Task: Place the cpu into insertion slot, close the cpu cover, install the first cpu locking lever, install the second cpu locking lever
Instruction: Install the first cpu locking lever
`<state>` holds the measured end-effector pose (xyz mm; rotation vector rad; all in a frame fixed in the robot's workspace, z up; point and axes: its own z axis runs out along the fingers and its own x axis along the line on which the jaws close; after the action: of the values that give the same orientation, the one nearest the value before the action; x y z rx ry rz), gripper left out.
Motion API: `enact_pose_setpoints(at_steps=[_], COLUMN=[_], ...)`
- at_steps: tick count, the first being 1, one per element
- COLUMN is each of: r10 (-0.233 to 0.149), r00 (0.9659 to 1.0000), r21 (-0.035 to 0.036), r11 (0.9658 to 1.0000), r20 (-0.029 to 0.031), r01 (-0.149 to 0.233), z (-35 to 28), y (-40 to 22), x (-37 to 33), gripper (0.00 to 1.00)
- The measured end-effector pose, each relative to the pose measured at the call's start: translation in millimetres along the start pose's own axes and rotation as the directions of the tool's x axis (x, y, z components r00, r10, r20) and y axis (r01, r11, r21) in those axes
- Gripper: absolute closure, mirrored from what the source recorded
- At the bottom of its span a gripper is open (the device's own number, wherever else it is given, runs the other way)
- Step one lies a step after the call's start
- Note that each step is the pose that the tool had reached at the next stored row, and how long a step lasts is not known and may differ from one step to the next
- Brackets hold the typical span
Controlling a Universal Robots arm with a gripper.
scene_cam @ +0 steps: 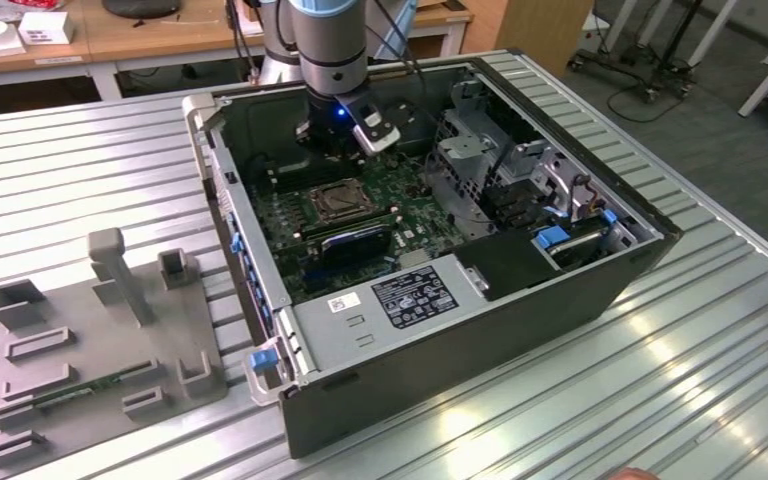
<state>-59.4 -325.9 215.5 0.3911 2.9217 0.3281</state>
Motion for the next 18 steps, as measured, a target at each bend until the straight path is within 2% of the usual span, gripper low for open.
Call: enact_pose_setpoints(at_steps=[2,4,6,9,12,13,15,16,18], r10=[0.0,-0.01,-0.039,-0.083,-0.121,-0.132,-0.149,-0.157,-0.168], r00=[1.0,0.9999,0.9992,0.9964,0.9922,0.9905,0.9875,0.9859,0.9829], r21=[0.0002,0.0044,0.0062,0.0075,0.0174,0.0247,0.048,0.0624,0.0968], r11=[1.0,0.9999,0.9992,0.9965,0.9924,0.9908,0.9873,0.9851,0.9798], r20=[-0.0001,-0.0024,-0.0086,-0.0184,-0.0307,-0.0367,-0.051,-0.0586,-0.074], r01=[0.0,0.01,0.039,0.083,0.122,0.133,0.152,0.16,0.175], z=[-0.1,-0.1,-0.1,0.0,-0.1,0.0,0.1,0.2,0.2], y=[0.0,0.0,-0.1,0.0,0.0,0.0,-0.1,-0.1,-0.1], x=[0.0,0.0,0.0,0.0,0.0,0.1,0.1,0.0,0.0], gripper=[0.9,0.9,0.9,0.9,0.9,0.9,0.9,0.9,0.9])
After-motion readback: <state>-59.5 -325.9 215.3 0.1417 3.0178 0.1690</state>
